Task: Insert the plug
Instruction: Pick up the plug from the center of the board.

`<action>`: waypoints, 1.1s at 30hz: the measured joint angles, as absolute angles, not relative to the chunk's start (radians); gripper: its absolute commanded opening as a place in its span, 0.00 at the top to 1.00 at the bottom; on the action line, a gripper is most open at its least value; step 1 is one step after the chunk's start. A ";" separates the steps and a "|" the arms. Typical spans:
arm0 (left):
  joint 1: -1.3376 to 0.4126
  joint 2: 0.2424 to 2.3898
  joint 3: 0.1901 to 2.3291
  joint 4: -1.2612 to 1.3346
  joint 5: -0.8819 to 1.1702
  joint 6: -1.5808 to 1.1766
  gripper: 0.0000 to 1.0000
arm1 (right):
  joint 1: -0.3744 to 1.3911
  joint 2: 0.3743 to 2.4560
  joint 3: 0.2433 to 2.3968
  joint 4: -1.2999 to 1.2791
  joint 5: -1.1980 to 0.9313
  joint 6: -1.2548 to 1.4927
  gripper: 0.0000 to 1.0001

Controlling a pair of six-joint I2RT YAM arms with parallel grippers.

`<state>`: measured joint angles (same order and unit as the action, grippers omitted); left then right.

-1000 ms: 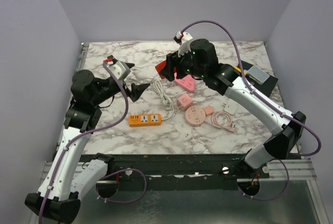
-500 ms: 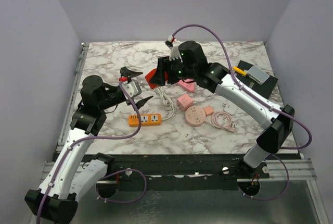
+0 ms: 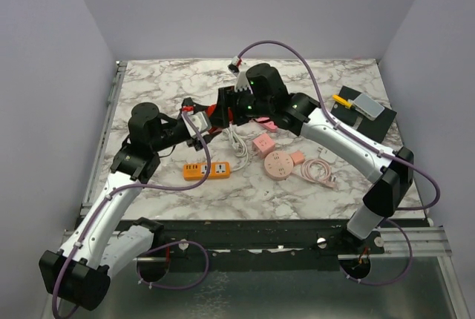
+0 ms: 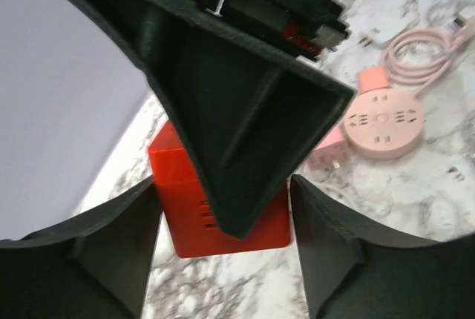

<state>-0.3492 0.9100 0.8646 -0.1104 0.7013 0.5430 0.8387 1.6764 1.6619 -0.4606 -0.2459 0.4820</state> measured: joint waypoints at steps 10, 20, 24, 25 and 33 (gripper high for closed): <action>-0.349 0.924 0.865 -0.100 0.687 0.555 1.00 | 0.839 1.678 1.652 -0.458 -0.237 0.475 0.18; -0.355 0.917 0.852 -0.102 0.680 0.588 1.00 | 0.839 1.684 1.711 -0.514 -0.204 0.445 0.19; -0.357 0.914 0.850 -0.102 0.680 0.588 1.00 | 0.839 1.686 1.711 -0.524 -0.199 0.446 0.41; -0.358 0.913 0.849 -0.102 0.680 0.588 1.00 | 0.839 1.687 1.711 -0.525 -0.199 0.443 0.52; -0.364 0.907 0.831 -0.102 0.644 0.591 0.03 | 0.838 1.708 1.717 -0.557 -0.179 0.445 0.88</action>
<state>-0.3645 0.9070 0.8307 -0.1020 0.6437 0.5911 0.8375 1.7084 1.7168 -0.5571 -0.1787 0.4446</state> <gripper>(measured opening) 0.834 0.617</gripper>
